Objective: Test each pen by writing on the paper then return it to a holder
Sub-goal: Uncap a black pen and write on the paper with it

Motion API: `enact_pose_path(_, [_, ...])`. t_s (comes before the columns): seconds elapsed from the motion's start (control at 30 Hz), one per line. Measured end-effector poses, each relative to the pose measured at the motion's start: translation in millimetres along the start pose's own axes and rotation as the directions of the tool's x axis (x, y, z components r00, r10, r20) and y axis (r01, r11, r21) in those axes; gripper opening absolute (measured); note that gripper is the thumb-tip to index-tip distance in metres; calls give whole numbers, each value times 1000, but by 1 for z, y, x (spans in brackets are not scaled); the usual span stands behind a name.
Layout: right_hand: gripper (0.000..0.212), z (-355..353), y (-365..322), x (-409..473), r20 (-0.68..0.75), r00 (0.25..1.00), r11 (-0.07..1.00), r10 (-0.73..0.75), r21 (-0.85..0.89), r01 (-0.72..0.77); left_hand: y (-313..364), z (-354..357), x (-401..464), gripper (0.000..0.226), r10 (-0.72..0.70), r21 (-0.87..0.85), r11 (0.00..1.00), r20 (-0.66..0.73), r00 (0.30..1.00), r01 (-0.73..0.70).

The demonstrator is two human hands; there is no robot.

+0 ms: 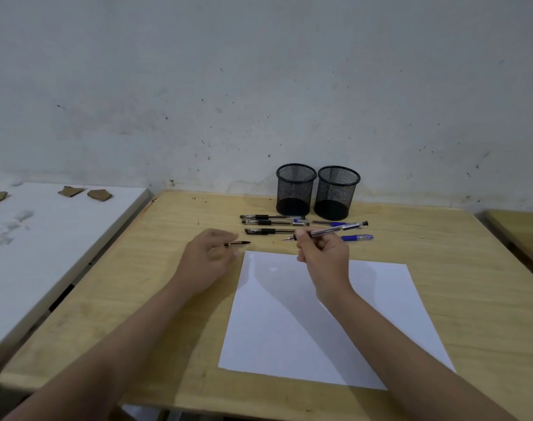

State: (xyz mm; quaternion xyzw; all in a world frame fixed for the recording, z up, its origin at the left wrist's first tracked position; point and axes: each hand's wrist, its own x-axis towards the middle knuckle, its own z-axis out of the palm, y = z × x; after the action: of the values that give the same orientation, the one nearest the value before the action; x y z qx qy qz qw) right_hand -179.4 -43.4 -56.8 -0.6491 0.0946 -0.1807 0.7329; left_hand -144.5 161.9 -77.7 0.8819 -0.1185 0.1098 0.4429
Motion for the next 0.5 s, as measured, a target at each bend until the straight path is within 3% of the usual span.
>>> enact_pose_path(0.13, [16, 14, 7, -2, 33, 998, 996, 53, -78, -50, -2, -4, -22, 52, 159, 175, 964, 218, 963, -198])
enact_pose_path(0.23, [13, 27, 11, -1, 71, 995, 989, 68, -133, -58, -9, -6, -29, 64, 152, 356, 883, 401, 903, -307])
enact_pose_path(0.37, [13, 44, 18, 8, 138, 988, 987, 71, -155, -50, -16, -6, -32, 63, 120, 405, 854, 455, 882, -325])
enact_pose_path(0.5, [27, 58, 21, 20, 152, 987, 981, 50, -195, -19, -16, -5, -34, 62, 140, 421, 839, 445, 884, -345])
